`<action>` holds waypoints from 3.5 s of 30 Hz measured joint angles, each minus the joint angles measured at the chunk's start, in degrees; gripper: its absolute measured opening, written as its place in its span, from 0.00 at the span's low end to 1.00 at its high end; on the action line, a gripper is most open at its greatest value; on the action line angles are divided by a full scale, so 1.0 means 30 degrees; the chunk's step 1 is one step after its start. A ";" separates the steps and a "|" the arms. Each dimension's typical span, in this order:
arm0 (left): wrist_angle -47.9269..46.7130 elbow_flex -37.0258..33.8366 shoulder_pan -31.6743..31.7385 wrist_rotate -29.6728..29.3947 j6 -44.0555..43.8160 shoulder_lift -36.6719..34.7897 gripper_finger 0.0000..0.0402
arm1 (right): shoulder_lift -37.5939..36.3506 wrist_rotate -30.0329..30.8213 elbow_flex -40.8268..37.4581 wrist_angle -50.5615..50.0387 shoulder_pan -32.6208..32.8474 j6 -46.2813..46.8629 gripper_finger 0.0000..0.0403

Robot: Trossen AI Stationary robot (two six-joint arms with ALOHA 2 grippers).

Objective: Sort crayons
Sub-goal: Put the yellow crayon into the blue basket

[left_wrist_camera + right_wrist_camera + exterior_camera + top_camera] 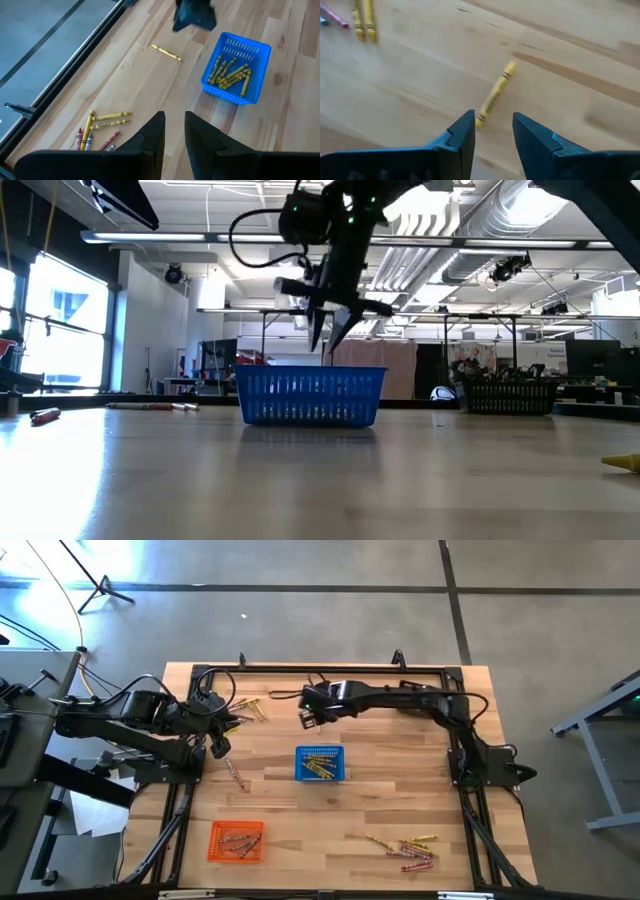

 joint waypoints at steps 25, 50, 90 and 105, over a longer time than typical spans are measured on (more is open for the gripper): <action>-0.0001 0.0000 0.0007 -0.0129 0.1723 -0.0218 0.15 | 0.2349 -0.4200 0.0000 0.1114 -0.2721 -0.1128 0.29; -0.2005 0.0015 0.0007 -0.1129 0.3031 -0.6087 0.15 | 0.2356 -0.4599 0.0000 0.1409 -0.2252 0.3079 0.23; -0.2063 0.0022 0.0007 -0.0882 0.4563 -0.6506 0.15 | 0.4785 -0.3467 0.4692 -0.3053 -0.1880 0.2868 0.22; -0.2440 0.0022 0.0007 -0.0882 0.4896 -0.6506 0.15 | 0.6181 -0.4365 0.4721 -0.2725 -0.1939 0.2573 0.20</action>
